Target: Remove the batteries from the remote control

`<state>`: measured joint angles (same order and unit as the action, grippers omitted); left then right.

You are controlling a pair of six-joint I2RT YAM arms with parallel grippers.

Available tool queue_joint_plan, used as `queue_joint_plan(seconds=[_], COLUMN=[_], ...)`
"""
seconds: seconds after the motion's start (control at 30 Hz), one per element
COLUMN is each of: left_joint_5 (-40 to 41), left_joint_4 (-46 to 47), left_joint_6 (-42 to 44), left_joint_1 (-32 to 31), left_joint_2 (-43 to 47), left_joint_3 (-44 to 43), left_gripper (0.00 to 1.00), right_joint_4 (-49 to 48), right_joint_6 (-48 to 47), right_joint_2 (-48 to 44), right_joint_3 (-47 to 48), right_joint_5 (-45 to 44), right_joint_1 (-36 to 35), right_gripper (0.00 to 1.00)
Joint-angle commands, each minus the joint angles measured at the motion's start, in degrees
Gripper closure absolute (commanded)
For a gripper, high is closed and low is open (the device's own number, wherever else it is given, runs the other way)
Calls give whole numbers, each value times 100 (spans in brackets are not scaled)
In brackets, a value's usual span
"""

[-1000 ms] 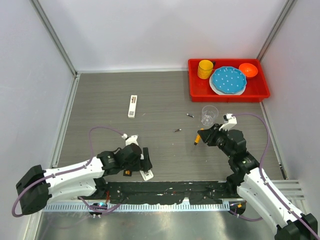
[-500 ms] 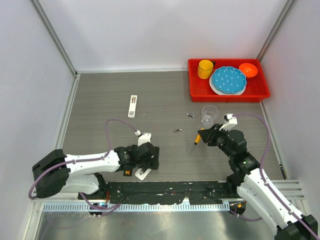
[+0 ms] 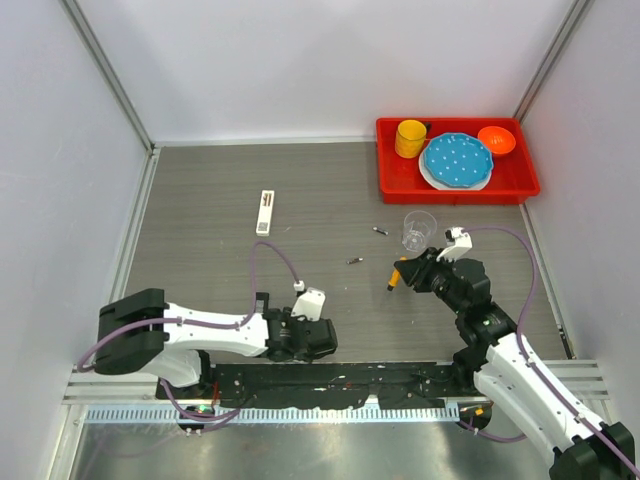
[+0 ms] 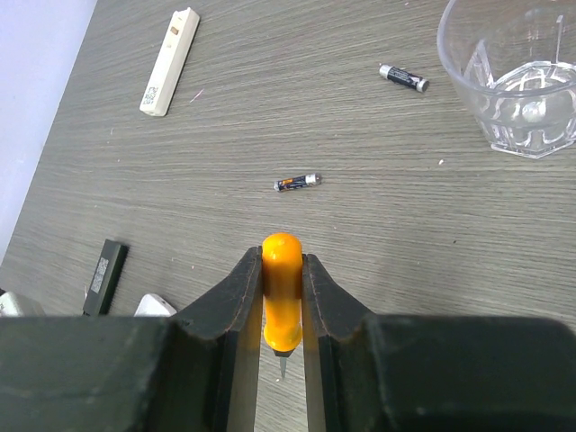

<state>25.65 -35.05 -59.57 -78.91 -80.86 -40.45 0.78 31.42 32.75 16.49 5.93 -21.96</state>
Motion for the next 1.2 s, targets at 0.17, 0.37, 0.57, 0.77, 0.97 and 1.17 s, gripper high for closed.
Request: queue_joint_plan(seconds=[0.17, 0.37, 0.57, 0.77, 0.97, 1.17], left_joint_5=[230, -112, -771, -1491, -2054, -2817], left_joint_4=[419, 990, 1632, 2081, 2187, 2660], left_joint_6=[191, 946, 2305, 3582, 4778, 5315], left_joint_1=[-28, 490, 1211, 1703, 1897, 2064], left_joint_2=[-1, 395, 369, -148, -983, -1731], left_joint_3=[247, 301, -155, -938, -1764, -2107], left_gripper=[69, 75, 75, 75, 75, 75], right_joint_4=[-209, -148, -157, -113, 159, 318], right_joint_6=[-75, -75, 57, 110, 145, 145], right_joint_2=[-137, -199, -199, -208, -287, -393], right_joint_3=[65, 47, 73, 152, 310, 346], right_joint_5=[-4, -31, 4, -22, -145, -303], right_joint_1=[7, 7, 7, 7, 16, 16], right_gripper=[99, 99, 99, 99, 99, 99])
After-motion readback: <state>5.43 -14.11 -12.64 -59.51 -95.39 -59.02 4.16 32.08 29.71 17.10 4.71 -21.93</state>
